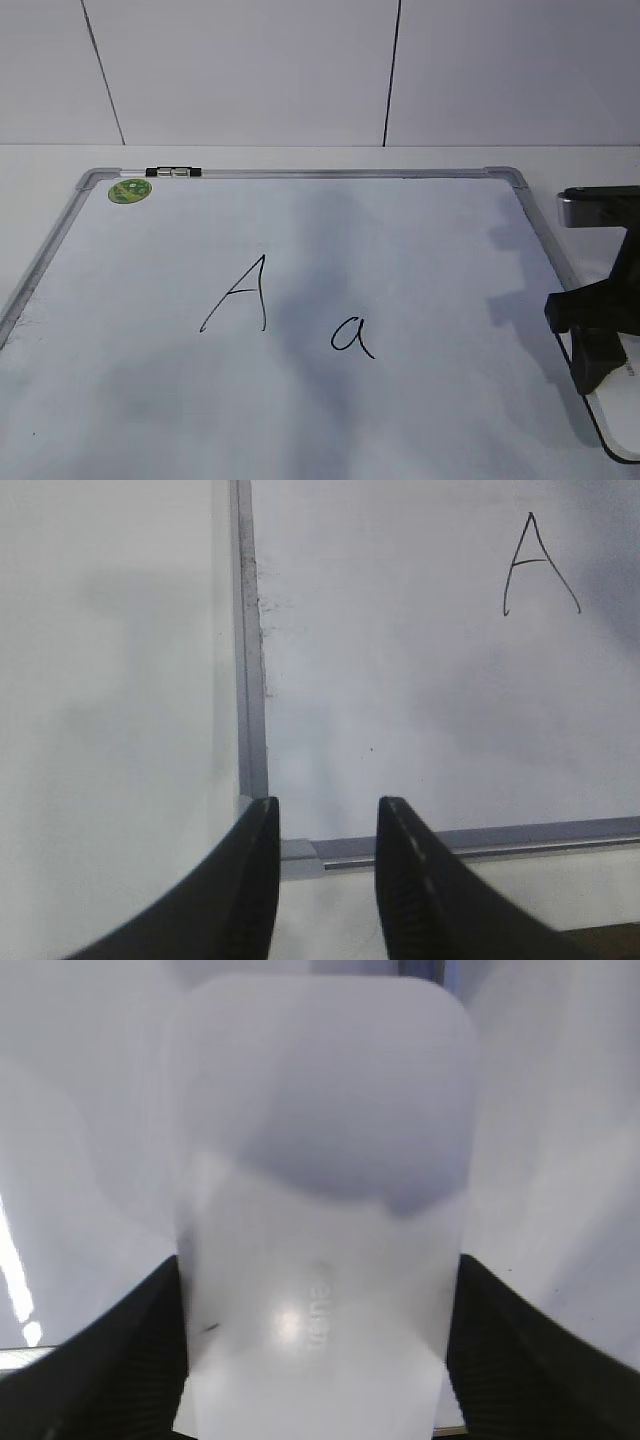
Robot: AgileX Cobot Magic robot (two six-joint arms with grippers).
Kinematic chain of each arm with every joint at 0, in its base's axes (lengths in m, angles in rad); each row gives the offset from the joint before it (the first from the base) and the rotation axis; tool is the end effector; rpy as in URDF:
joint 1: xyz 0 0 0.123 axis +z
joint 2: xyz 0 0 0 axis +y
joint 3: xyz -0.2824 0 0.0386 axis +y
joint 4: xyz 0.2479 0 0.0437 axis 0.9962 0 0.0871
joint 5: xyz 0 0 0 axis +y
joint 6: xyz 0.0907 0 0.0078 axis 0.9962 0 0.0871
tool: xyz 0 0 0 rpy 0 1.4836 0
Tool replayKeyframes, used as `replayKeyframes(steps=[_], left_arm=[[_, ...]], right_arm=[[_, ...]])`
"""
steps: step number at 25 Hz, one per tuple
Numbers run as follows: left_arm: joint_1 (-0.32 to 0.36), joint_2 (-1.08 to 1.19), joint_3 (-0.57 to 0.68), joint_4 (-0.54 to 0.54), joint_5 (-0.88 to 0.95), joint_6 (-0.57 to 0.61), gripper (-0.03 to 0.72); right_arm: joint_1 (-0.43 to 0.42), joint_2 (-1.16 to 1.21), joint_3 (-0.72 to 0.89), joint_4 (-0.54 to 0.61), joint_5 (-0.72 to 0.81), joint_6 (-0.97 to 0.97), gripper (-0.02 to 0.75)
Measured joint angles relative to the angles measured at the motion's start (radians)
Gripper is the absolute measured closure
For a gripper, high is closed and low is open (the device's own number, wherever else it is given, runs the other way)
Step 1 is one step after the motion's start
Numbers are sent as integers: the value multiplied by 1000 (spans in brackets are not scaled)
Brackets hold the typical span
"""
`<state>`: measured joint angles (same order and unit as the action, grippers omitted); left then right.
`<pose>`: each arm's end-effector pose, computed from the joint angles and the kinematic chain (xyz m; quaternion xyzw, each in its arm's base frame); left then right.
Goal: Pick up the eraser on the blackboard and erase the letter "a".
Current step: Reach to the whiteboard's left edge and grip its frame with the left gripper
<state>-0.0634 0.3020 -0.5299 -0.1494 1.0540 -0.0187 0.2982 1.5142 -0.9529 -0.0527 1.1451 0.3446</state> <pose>0.0396 -0.0143 0.2819 0.0129 0.9121 -0.0907 0.3995 0.2414 0.0696 0.2214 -0.0117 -0.9994 0.0302 0.0155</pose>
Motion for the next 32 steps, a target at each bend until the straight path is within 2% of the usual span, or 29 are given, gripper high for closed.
replayKeyframes(steps=[20,32], left_arm=[[0,695,-303,35,-83,0,439],[0,1017,-387,71,-163,0,439]], right_arm=[[0,0,0,99,3,-2,167],[0,0,-26,80,54,-8,167]])
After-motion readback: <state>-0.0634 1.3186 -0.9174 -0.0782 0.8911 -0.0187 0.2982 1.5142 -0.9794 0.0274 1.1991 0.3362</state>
